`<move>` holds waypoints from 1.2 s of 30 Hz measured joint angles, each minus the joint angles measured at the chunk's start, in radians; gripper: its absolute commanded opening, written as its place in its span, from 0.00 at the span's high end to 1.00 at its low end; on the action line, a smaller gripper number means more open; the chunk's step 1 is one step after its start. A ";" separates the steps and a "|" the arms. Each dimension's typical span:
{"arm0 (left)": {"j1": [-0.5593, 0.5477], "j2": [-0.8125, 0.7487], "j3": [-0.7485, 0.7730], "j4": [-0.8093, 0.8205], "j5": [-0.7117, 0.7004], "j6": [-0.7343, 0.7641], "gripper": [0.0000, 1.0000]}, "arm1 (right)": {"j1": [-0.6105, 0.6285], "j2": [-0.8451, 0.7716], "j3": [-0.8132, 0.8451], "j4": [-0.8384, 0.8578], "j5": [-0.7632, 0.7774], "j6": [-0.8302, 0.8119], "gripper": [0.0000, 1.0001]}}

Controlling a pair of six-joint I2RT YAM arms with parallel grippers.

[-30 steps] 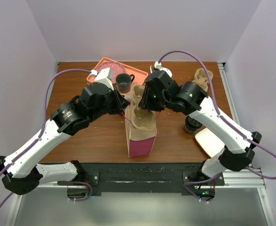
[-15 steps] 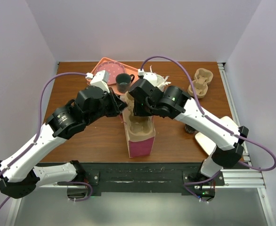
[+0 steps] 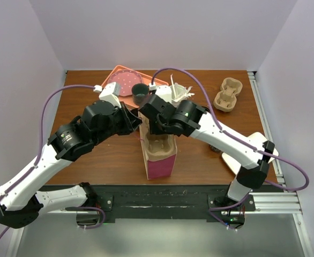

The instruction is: Pack the takeout coffee

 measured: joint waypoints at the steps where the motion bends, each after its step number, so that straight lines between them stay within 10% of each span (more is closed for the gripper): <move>1: 0.000 -0.002 -0.001 -0.003 -0.002 0.000 1.00 | 0.004 0.009 0.001 0.000 0.006 -0.007 0.80; 36: 0.000 -0.046 -0.061 -0.042 -0.023 -0.001 1.00 | 0.022 0.120 -0.022 0.006 0.018 -0.093 0.79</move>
